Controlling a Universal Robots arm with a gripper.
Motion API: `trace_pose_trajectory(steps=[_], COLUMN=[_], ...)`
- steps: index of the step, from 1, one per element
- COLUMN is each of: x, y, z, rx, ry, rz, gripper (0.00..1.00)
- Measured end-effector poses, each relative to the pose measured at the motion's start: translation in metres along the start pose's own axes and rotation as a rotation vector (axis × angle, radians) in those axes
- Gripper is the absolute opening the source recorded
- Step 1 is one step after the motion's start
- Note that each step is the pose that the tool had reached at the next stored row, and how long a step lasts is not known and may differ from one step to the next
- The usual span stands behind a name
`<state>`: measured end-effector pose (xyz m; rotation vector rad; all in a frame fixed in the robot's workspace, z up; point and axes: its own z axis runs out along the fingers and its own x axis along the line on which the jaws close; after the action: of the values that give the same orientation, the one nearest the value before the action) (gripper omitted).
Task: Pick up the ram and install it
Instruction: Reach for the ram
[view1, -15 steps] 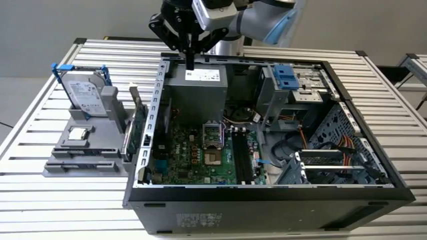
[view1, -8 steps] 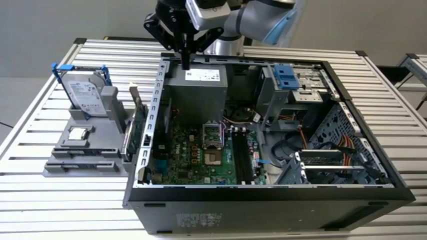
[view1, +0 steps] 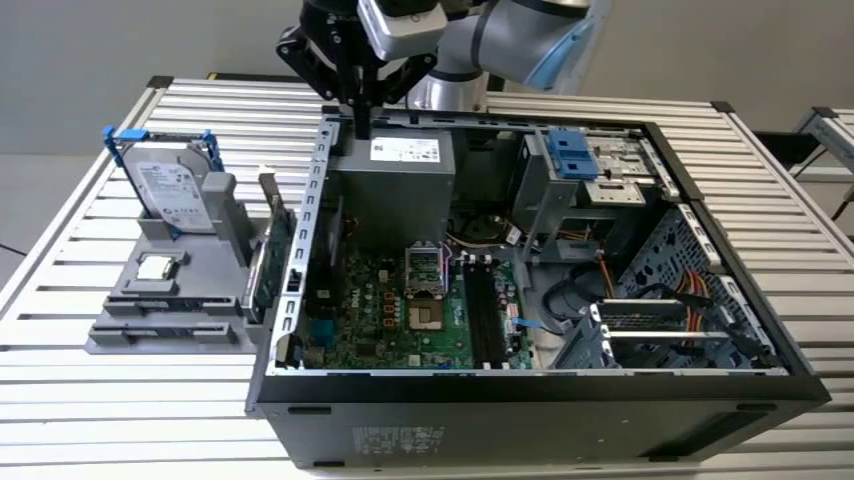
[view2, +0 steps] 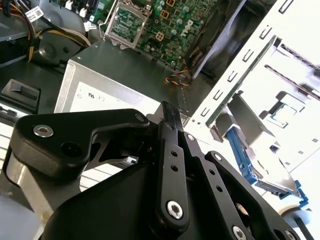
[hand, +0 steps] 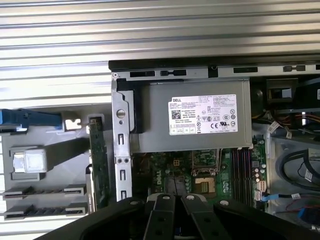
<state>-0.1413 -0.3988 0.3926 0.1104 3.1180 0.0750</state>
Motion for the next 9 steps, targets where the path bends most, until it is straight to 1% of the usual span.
trace_pose_trajectory(steps=[9], x=[0.0044], y=[-0.0003], z=[-0.0001], rx=[-0.0001], ry=[0.0], rz=[0.0], gripper=[0.0])
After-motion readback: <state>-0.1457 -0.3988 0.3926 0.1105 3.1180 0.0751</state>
